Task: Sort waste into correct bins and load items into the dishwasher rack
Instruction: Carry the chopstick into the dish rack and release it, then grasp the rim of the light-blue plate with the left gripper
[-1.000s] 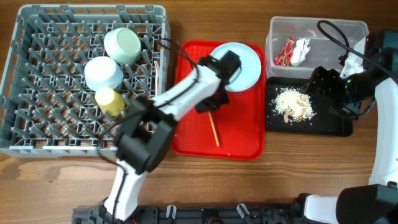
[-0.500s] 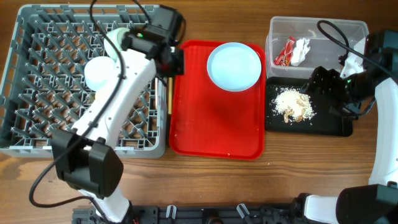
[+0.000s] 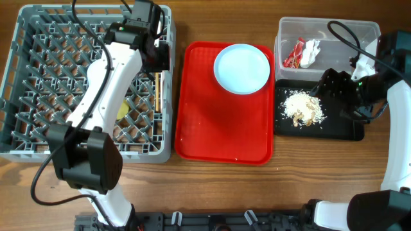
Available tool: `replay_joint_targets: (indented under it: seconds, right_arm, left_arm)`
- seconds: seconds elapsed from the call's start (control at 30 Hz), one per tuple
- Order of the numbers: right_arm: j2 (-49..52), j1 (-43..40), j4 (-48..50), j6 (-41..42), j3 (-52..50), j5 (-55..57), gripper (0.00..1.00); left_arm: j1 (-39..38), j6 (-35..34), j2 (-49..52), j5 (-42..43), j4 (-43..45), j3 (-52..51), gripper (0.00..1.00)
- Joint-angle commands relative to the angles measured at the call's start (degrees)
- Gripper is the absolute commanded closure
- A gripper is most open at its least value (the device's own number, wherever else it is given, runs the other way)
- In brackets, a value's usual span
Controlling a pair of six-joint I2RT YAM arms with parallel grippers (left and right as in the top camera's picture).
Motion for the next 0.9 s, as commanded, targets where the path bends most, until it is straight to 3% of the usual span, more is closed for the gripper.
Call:
replay_joint_targets:
  seconds: [0.0, 0.4, 0.47, 0.6, 0.87]
  right_arm:
    - [-0.9, 0.0, -0.1, -0.7, 0.9, 0.9, 0.0]
    - [-0.9, 0.0, -0.2, -0.7, 0.9, 0.9, 0.0]
    - [-0.9, 0.0, -0.1, -0.7, 0.9, 0.9, 0.0]
    - [-0.9, 0.0, -0.1, -0.7, 0.9, 0.9, 0.0]
    - [-0.9, 0.0, -0.3, -0.7, 0.9, 0.9, 0.0]
  left_arm:
    - [0.1, 1.0, 1.7, -0.6, 0.4, 0.0, 0.49]
    - [-0.5, -1.1, 0.7, 1.2, -0.7, 0.0, 0.47]
    - [-1.7, -1.1, -0.8, 4.6, -0.2, 0.0, 0.44]
    - [-6.2, -0.4, -3.4, 10.7, 5.5, 0.0, 0.22]
    - [-17.1, 14.9, 0.4, 10.6, 18.3, 0.0, 0.11]
